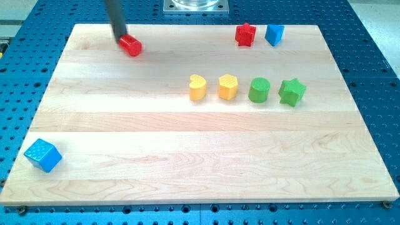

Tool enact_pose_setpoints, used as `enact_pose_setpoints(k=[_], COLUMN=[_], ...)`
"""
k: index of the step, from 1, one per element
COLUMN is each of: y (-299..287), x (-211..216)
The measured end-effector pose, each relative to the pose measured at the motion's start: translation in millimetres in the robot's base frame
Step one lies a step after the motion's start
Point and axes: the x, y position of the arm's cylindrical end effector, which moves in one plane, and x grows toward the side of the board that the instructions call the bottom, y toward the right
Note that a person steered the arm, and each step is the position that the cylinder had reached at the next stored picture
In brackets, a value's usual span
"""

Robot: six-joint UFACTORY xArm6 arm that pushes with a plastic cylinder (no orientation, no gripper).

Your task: Bring the red circle to the left side of the red star

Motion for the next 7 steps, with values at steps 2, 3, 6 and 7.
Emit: enact_pose_setpoints(k=[2, 3, 6, 7], y=[1.0, 78.0, 165.9, 209.4], x=[-12.9, -12.8, -19.2, -19.3])
